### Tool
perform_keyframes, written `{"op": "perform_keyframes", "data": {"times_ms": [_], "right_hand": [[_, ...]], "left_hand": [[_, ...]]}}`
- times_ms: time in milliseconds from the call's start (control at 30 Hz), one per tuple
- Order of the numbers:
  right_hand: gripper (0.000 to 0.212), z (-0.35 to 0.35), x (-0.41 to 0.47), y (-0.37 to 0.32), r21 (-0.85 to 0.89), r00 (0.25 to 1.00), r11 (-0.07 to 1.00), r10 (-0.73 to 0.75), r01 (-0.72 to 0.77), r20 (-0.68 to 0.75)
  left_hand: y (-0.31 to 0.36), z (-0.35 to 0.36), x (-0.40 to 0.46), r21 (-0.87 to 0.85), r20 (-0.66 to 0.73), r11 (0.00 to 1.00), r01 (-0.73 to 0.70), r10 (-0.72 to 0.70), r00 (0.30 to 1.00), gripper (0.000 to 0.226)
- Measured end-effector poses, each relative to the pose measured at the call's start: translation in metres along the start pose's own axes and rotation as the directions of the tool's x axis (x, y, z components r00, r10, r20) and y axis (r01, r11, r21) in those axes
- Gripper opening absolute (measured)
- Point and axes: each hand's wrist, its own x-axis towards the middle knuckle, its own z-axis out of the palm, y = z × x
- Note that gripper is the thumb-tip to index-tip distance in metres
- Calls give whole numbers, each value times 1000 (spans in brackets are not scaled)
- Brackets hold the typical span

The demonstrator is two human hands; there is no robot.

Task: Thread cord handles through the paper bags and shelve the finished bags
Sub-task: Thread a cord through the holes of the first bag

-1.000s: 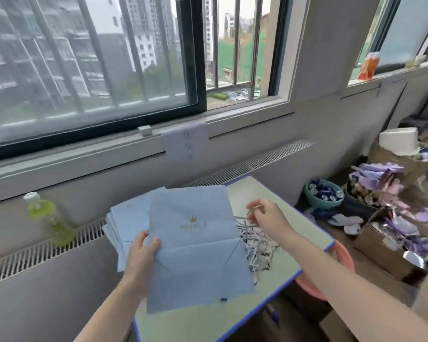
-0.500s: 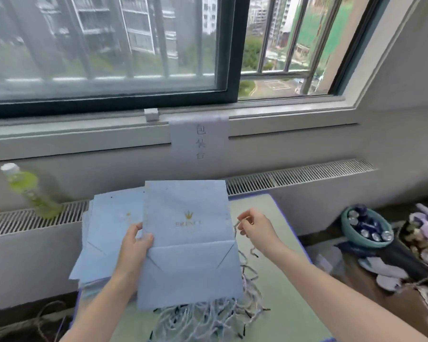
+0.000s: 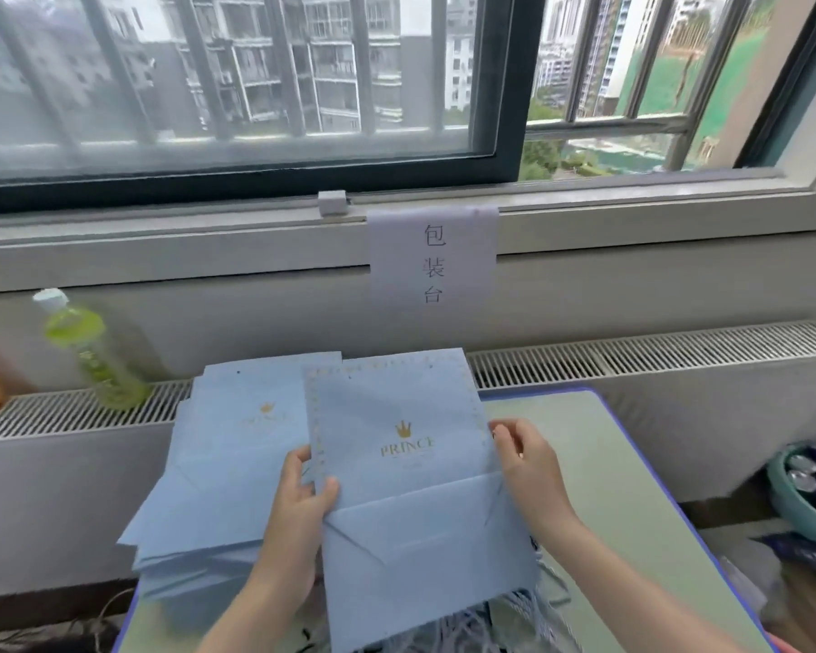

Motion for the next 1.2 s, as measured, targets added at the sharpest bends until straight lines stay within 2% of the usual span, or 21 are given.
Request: {"op": "perform_keyframes", "data": {"times_ms": [133,300,400,500,667,767,933,1100,1133,1200], "right_hand": [[14,8,13,21,1,988,988,-155,155,-6],[27,3,14,36,-17,952,952,-305,305,-15],[30,-7,1,42,4,941,943,-332,333,-66],[30,-13,-10,53,-66,928,934,-357,352,-103],[26,-6,-17,91,-190,925,930,-346,316,-157],[30,-10,-19,94,-205,926,929,-342,308,-161],[30,-21,-11,91,-2,949,968,-246,250,-197],[15,-28,-8,94,353,985,923,-170,156,8],[11,-29,-10,93,391,985,910,-167,140,36],[9,-25,-11,92,314,972,929,-226,195,66]], "left_hand": [[-22,6,11,-41,-23,993,-110,109,994,30],[-40,14,17,12,-88,970,-243,243,966,22],[-48,19,18,113,-42,944,-308,315,948,20],[-62,25,17,147,-10,922,-358,363,932,12],[-86,35,7,147,85,885,-441,433,898,15],[-91,34,8,101,79,892,-440,434,898,17],[-90,33,14,-11,45,907,-421,421,906,19],[-88,30,24,-96,5,922,-374,376,926,26],[-86,29,24,-131,-6,925,-356,358,934,27],[-81,30,23,-212,-19,921,-327,331,944,22]]}}
